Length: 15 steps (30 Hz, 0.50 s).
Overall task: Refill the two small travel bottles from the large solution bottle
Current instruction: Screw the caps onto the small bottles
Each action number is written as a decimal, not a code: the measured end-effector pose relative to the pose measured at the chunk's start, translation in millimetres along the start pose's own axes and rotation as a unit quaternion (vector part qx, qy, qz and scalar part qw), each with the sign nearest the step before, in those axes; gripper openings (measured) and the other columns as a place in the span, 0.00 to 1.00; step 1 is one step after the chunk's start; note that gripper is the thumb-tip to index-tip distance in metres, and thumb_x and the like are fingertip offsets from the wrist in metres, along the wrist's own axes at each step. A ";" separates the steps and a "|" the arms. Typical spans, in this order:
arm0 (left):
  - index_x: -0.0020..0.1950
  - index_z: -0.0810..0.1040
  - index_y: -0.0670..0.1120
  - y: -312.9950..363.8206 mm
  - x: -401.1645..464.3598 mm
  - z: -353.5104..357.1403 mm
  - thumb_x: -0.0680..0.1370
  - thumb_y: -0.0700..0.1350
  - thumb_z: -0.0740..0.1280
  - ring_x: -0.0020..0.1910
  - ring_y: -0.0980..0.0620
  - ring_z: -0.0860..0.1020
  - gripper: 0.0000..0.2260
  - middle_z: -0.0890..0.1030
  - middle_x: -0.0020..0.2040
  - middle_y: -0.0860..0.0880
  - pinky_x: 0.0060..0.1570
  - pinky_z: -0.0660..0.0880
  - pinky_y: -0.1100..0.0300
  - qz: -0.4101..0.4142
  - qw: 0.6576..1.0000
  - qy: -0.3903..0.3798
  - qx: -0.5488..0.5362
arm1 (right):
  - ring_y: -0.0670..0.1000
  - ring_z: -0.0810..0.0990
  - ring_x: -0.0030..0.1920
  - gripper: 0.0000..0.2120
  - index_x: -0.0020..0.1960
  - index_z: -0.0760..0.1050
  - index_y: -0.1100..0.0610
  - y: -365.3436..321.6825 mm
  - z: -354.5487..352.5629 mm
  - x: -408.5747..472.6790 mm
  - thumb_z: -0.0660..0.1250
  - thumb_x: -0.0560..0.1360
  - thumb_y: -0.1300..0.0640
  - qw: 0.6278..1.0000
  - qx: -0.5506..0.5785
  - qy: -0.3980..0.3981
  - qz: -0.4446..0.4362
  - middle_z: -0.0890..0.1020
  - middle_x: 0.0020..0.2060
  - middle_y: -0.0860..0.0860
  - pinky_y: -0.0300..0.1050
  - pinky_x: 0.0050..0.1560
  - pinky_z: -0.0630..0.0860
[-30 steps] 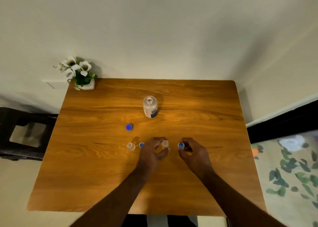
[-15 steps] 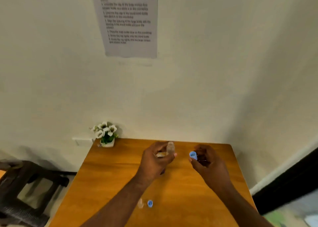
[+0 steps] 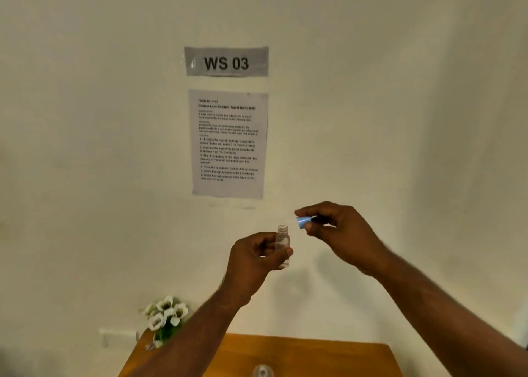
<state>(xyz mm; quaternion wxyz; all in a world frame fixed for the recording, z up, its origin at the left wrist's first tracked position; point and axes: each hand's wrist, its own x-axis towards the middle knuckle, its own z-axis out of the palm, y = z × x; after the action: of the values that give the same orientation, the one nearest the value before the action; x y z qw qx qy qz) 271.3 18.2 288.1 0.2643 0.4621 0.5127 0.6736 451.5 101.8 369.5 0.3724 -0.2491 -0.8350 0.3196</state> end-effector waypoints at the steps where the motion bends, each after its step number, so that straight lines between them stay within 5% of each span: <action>1: 0.54 0.85 0.41 7.7 4.6 -0.4 0.72 0.35 0.77 0.41 0.47 0.87 0.11 0.88 0.42 0.44 0.43 0.85 0.52 0.004 1.000 -0.004 -0.003 | 0.41 0.82 0.50 0.11 0.55 0.84 0.46 -9.6 -5.5 10.5 0.72 0.75 0.58 1.000 -0.026 -0.004 -0.016 0.85 0.51 0.40 0.32 0.52 0.76; 15: 0.53 0.86 0.40 73.2 25.5 -7.6 0.73 0.36 0.77 0.39 0.49 0.86 0.10 0.87 0.41 0.43 0.42 0.84 0.53 0.052 0.999 -0.016 -0.007 | 0.45 0.81 0.53 0.14 0.60 0.82 0.50 -104.8 -25.6 74.9 0.70 0.77 0.62 0.947 -0.267 -0.161 -0.080 0.83 0.55 0.45 0.36 0.54 0.76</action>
<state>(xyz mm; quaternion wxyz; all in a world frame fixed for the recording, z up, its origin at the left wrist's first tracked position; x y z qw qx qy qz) 262.1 11.5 365.2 0.2402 0.4966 0.4794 0.6826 408.0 89.3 492.8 0.1771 -0.2168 -0.9557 0.0904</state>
